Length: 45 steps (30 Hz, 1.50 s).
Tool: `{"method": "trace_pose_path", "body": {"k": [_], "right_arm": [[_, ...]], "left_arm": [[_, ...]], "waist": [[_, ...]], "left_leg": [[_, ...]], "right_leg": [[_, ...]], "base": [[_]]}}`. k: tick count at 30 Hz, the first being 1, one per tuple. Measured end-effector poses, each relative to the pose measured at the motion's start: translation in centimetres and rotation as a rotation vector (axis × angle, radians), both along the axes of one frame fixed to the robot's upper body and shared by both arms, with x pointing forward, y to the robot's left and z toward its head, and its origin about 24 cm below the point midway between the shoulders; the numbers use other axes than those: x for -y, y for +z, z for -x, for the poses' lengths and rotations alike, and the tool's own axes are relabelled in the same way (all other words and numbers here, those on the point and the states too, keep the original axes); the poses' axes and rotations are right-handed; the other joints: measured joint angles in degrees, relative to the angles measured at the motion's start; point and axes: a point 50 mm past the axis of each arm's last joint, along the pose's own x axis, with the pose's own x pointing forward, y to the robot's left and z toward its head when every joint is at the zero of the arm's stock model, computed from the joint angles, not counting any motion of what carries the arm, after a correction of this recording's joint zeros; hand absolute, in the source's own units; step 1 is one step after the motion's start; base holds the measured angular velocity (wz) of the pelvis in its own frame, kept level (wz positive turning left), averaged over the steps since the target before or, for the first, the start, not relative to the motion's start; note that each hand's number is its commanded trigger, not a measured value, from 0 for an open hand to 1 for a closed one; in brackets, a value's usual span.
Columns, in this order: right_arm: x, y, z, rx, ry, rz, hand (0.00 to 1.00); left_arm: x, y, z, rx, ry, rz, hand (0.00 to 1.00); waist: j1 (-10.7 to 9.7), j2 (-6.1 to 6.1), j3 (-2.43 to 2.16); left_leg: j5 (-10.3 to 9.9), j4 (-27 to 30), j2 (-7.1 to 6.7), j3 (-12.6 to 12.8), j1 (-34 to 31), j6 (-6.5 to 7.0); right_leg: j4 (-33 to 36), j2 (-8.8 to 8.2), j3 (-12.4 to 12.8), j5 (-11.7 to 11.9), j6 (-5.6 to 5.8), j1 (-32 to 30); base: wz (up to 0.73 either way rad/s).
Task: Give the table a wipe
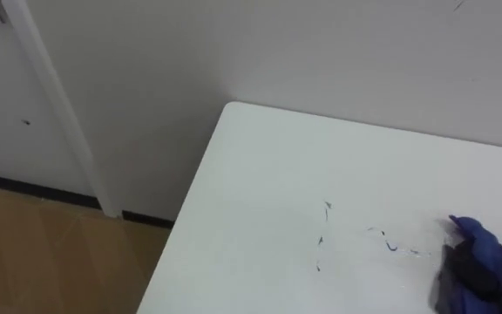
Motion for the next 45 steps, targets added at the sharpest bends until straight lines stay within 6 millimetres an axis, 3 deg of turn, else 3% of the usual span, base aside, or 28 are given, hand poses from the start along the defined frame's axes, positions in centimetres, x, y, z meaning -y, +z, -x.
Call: {"method": "trace_pose_path", "body": {"k": [2, 5, 8, 9, 11, 14, 16, 18, 21, 22, 24, 26, 28, 31, 35, 39, 43, 45], "right_arm": [[-0.4, 0.4, -0.7, -0.002, 0.015, 0.021, 1.0], [-1.0, 0.5, -1.4, -0.003, 0.02, 0.033, 1.0], [-3.2, 1.2, -4.3, -0.023, 0.14, 0.021, 1.0], [-3.9, 1.4, -4.9, -0.023, 0.177, 0.024, 1.0], [-6.9, 2.2, -7.8, -0.01, 0.341, 0.024, 1.0], [-9.4, 3.3, -10.4, 0.01, 0.48, 0.018, 1.0], [-9.7, 3.7, -11.0, 0.034, 0.499, 0.015, 1.0], [-9.4, 3.8, -11.1, 0.053, 0.503, 0.006, 1.0], [-8.8, 3.0, -10.2, 0.07, 0.495, 0.015, 1.0], [-8.0, 2.4, -9.2, 0.068, 0.464, 0.019, 1.0], [-6.4, 1.4, -7.2, 0.056, 0.383, 0.027, 1.0], [-3.9, 0.4, -3.8, 0.021, 0.263, 0.074, 1.0], [-2.4, 0.1, -1.6, -0.001, 0.181, 0.106, 1.0], [-0.9, 0.1, 0.4, -0.01, 0.089, 0.12, 1.0], [-1.4, 0.2, -0.3, 0.009, 0.065, 0.096, 1.0], [-3.3, 0.5, -2.2, 0.007, 0.105, 0.054, 1.0], [-8.4, 1.5, -6.6, 0.0, 0.351, -0.007, 1.0], [-11.2, 2.2, -8.4, 0.011, 0.477, -0.039, 1.0]], "left_arm": [[0.5, -0.2, -0.2, -0.005, -0.013, 0.014, 0.0], [1.0, -0.4, -0.3, -0.019, -0.029, 0.028, 0.0], [1.7, -0.8, -0.7, -0.034, -0.043, 0.048, 0.0], [1.7, -0.8, -0.9, -0.031, -0.048, 0.05, 0.0], [2.2, -1.0, -1.6, -0.02, -0.074, 0.065, 0.0], [2.7, -1.0, -2.1, -0.013, -0.105, 0.08, 0.0], [2.8, -1.0, -1.9, -0.013, -0.093, 0.086, 0.0], [2.8, -1.0, -1.9, -0.011, -0.085, 0.091, 0.0], [2.5, -0.9, -1.4, -0.017, -0.075, 0.082, 0.0], [2.1, -0.8, -1.3, -0.012, -0.053, 0.071, 0.0], [1.5, -0.7, -1.2, -0.006, -0.029, 0.053, 0.0], [1.0, -0.5, -0.7, -0.019, -0.032, 0.036, 0.0], [0.9, -0.4, -0.1, -0.028, -0.018, 0.032, 0.0], [0.7, -0.3, 0.1, -0.031, -0.011, 0.021, 0.0], [1.2, -0.5, -0.9, -0.005, -0.042, 0.024, 0.0], [1.7, -0.7, -1.9, 0.011, -0.062, 0.028, 0.0], [2.5, -1.0, -2.9, 0.015, -0.092, 0.045, 0.0], [3.0, -1.1, -3.4, 0.024, -0.1, 0.057, 0.0]], "waist": [[1.7, 0.56, -0.08], [2.8, 0.85, 0.09], [4.6, 1.27, 0.26], [4.9, 1.31, 0.47], [5.7, 1.58, 1.58], [6.3, 1.99, 1.9], [6.1, 2.04, 1.99], [5.6, 1.8, 2.23], [4.2, 1.58, 2.07], [3.9, 1.56, 1.62], [3.3, 0.96, 1.23], [2.7, 0.36, 0.58], [2.4, 0.51, 0.28], [1.5, 0.52, 0.25], [1.6, 0.84, 0.08], [3.8, 1.2, 0.12], [6.2, 1.91, 0.69], [6.7, 2.13, 1.44]], "left_leg": [[-0.2, -0.2, 0.39, 1.0, 0.5, -0.19], [-0.4, -0.1, 0.66, 1.7, 0.6, -0.45], [-0.5, -0.2, 1.12, 2.0, 0.0, -0.79], [-0.5, -0.2, 1.23, 2.0, -0.2, -0.87], [-0.3, -0.4, 1.52, 2.3, -0.7, -1.22], [-0.2, -0.3, 1.63, 2.2, -2.0, -1.4], [-0.1, -0.2, 1.48, 1.5, -2.3, -1.44], [0.1, 0.0, 1.37, 1.2, -3.4, -1.45], [0.1, 0.4, 1.19, 1.0, -3.6, -1.44], [0.1, 0.5, 1.12, 1.2, -3.5, -1.41], [0.2, 0.8, 0.87, 1.3, -3.1, -1.28], [0.3, 0.3, 0.67, 1.6, -2.0, -1.01], [0.1, 0.3, 0.56, 1.6, -1.0, -0.74], [-0.1, 1.1, 0.45, 1.4, -1.3, -0.43], [-0.1, 1.3, 0.59, 1.8, -1.1, -0.41], [-0.5, 1.2, 1.36, 4.1, -1.1, -1.01], [-0.9, 1.0, 2.5, 4.7, -1.1, -1.77], [-0.8, 0.9, 2.67, 4.8, -1.3, -1.99]], "right_leg": [[0.1, 0.46, 1.4, 0.1, -0.19, -0.2], [0.2, 0.75, 1.5, 0.3, -0.49, -0.5], [1.2, 1.35, 2.0, 0.5, -1.15, -2.2], [1.2, 1.5, 2.1, 0.6, -1.27, -2.5], [1.1, 1.85, 2.4, 0.7, -1.62, -3.6], [1.5, 2.06, 2.6, 0.4, -1.83, -5.0], [1.6, 1.83, 1.9, 0.2, -1.79, -5.4], [1.5, 1.61, 1.1, 0.2, -1.79, -5.7], [0.8, 1.41, 0.4, 0.2, -1.7, -5.4], [0.6, 1.22, -0.3, 0.2, -1.62, -5.0], [0.6, 0.94, -0.6, -0.3, -1.22, -3.5], [0.3, 0.5, -0.3, -0.8, -0.82, -1.7], [0.0, 0.33, -0.3, -0.8, -0.54, -0.5], [-0.2, 0.2, -0.6, -0.6, -0.27, -0.2], [0.0, 0.4, 0.0, -0.4, -0.33, -0.3], [0.7, 1.16, 1.3, 0.2, -1.18, -1.8], [1.0, 2.24, 1.6, 0.7, -1.96, -3.1], [1.0, 2.4, 1.6, 0.5, -2.28, -3.5]], "base": [[-0.28], [-0.24], [-0.37], [-0.29], [-0.1], [0.07], [0.22], [0.15], [0.19], [0.42], [0.46], [0.36], [0.03], [0.0], [-0.07], [-0.43], [-0.37], [-0.04]]}}
